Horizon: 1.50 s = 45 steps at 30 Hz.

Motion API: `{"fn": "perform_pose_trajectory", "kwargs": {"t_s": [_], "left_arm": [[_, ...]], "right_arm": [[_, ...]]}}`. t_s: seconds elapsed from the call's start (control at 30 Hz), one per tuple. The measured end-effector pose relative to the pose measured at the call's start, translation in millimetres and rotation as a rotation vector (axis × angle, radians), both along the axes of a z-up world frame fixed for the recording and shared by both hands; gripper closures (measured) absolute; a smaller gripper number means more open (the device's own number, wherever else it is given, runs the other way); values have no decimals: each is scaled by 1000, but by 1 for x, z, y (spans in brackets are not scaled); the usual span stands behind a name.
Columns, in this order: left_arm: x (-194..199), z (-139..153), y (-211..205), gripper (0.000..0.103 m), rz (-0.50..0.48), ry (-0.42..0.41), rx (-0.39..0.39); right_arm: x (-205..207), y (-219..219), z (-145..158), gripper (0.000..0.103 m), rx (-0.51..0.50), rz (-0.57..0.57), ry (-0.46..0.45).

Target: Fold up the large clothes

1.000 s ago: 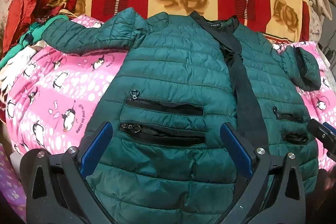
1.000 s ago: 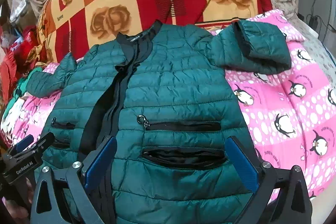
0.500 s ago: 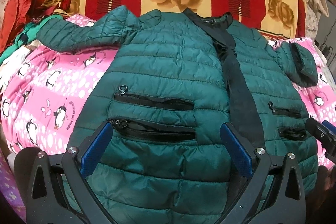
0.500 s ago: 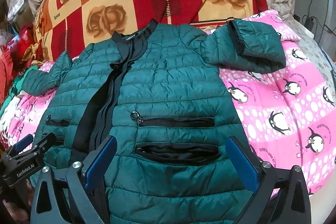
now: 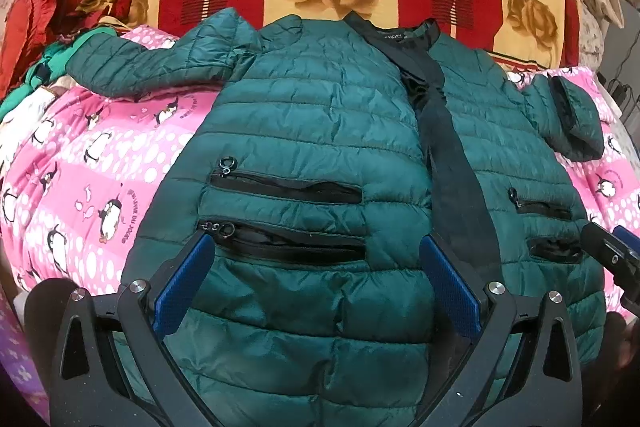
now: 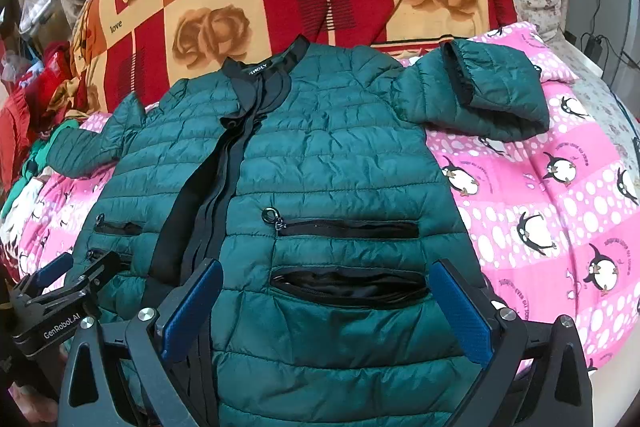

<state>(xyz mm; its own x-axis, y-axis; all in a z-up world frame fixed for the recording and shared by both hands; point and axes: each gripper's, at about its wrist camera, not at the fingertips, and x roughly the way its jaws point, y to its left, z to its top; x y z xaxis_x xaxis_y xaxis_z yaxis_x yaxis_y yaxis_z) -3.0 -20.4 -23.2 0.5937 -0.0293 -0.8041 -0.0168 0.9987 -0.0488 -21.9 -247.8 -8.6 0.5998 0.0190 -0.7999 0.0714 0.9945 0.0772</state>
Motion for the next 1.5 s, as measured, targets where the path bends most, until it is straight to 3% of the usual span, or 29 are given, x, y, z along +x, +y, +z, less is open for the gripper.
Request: {"fn": "perform_pose_trajectory", "kwargs": {"t_s": [0.4,0.6,0.87,1.5], "left_arm": [[-4,7,-6,1,5,-22,-47],[-6,7,-7,1,-2,-32,-19],[-5,4,-6,1,1,-29,-18],[-7,2,-11,1,-10,-75,24]], "right_arm": [[-1,0,1,0,-19,-4,2],[0,2,-5,0,4,12,74],[-2,11,-8,0,-28,25,6],[1,18,-15,0,-13,37,30]]}}
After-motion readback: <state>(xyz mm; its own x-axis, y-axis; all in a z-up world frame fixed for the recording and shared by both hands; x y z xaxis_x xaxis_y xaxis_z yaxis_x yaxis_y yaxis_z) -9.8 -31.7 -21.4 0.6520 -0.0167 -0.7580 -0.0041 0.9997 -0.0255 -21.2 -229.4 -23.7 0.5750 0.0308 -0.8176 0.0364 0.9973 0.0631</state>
